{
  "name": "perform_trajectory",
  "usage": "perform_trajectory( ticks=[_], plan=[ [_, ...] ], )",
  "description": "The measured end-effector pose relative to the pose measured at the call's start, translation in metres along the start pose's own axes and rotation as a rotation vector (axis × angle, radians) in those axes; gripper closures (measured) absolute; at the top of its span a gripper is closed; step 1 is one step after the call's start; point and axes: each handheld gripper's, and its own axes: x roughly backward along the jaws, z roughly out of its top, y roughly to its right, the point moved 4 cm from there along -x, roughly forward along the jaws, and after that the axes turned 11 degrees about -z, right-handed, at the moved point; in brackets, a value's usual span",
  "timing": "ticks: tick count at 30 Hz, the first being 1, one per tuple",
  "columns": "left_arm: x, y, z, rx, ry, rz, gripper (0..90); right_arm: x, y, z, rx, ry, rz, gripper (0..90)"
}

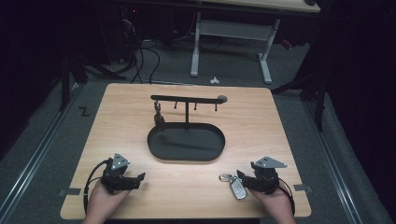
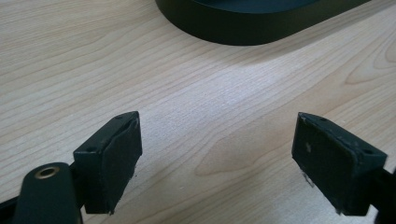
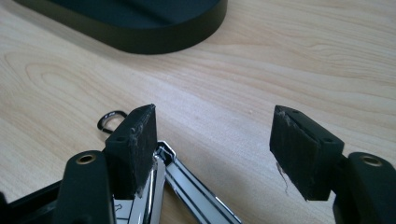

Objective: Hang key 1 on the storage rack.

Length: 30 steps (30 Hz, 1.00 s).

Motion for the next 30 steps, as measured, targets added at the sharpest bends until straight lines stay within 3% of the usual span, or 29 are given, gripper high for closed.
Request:
perform_trajectory(
  ticks=[10, 24, 30],
  plan=[
    [0.002, -0.002, 0.0, 0.007, 0.004, 0.003, 16.9, -0.001, -0.015, 0.009, 0.082, -0.083, 0.025, 33.0],
    [0.001, -0.003, -0.001, 0.001, -0.006, -0.008, 17.7, -0.012, -0.033, 0.017, 0.168, -0.196, 0.1, 30.5],
    [0.001, -0.004, -0.001, 0.003, -0.009, -0.012, 18.0, -0.018, -0.034, 0.015, 0.175, -0.25, 0.117, 31.6]
  ],
)
